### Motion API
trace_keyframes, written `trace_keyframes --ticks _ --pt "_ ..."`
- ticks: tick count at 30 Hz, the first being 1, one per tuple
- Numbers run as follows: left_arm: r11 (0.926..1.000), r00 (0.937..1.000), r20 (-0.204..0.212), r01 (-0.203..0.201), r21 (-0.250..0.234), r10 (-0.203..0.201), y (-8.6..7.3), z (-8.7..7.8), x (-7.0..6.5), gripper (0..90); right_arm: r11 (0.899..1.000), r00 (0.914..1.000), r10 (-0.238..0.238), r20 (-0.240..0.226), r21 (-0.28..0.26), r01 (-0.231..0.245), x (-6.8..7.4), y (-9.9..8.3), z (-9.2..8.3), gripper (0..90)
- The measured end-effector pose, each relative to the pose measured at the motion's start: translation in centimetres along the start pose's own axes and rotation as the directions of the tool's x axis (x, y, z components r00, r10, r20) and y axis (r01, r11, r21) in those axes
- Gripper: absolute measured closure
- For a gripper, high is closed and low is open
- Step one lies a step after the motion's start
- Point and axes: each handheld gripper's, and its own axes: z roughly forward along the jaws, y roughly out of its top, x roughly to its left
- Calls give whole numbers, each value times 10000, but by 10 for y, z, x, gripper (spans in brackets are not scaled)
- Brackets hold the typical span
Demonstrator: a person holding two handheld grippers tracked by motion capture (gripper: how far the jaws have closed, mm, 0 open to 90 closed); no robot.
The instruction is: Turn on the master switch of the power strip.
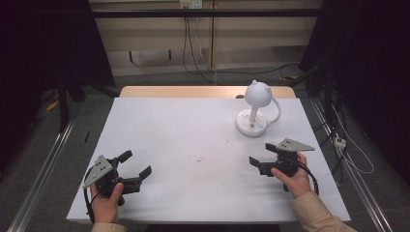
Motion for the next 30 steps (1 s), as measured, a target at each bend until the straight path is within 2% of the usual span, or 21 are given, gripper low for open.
trace_keyframes --ticks 7,30 --pt "10000 10000 11 -49 43 49 0 0 0 36 10000 10000 50 -35 -57 -50 0 -4 -6 106" --pt "9999 10000 23 -64 94 63 0 1 -1 36 9995 9995 -297 -124 -72 296 12 -13 -22 107"
